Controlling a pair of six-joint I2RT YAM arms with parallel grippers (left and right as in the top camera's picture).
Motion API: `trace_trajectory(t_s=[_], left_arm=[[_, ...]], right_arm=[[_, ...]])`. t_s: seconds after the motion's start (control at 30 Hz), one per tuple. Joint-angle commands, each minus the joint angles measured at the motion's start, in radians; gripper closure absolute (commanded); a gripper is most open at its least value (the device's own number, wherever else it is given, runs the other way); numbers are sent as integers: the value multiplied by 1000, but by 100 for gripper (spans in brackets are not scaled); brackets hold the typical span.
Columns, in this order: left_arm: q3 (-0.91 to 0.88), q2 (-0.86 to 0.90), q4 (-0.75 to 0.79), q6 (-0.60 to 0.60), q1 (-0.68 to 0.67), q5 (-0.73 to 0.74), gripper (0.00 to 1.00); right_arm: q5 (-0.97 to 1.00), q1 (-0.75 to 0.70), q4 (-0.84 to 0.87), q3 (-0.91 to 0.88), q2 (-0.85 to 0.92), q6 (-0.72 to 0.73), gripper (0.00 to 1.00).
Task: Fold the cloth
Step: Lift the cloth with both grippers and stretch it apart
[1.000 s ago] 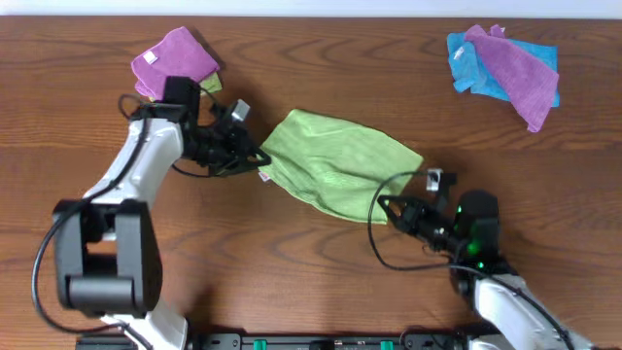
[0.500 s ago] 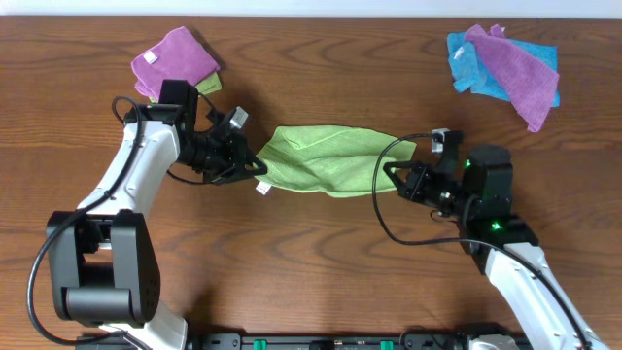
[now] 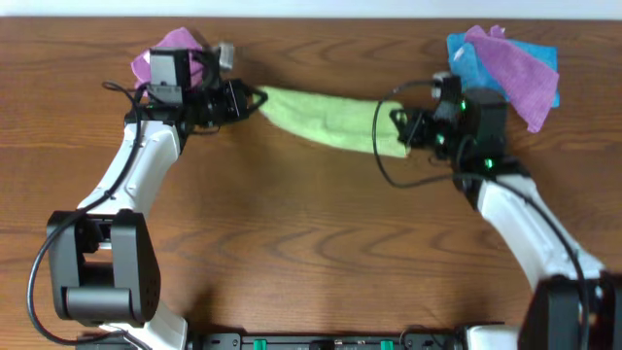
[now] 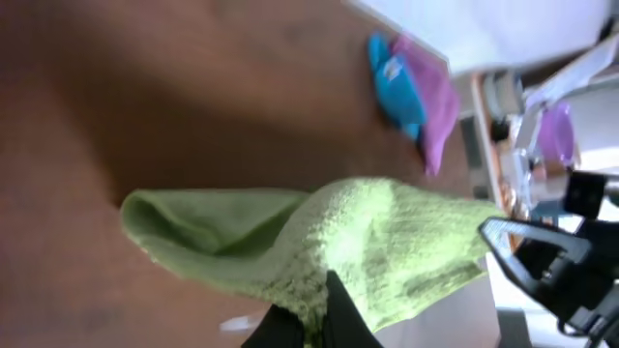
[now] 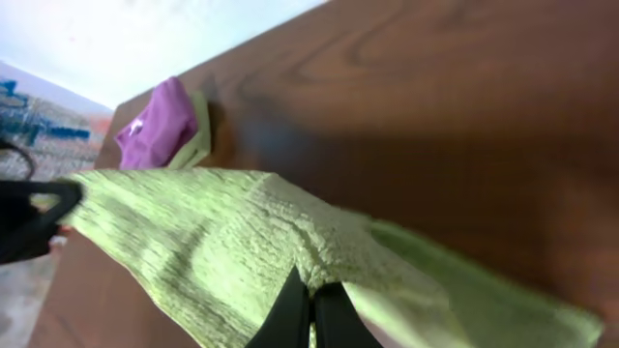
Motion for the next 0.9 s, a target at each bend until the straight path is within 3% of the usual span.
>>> trace_trajectory(t_s=[0.0, 0.27, 0.63, 0.87], left_arm=[[9, 42, 100, -144, -8, -42, 94], [51, 147, 352, -278, -16, -61, 94], [293, 216, 327, -277, -16, -43, 94], [324, 216, 182, -217, -16, 59, 94]], right_arm=[[12, -6, -1, 108, 76, -64, 99], [29, -8, -23, 344, 249, -92, 98], [60, -26, -115, 565, 310, -130, 99], [36, -26, -270, 589, 309, -185, 98]])
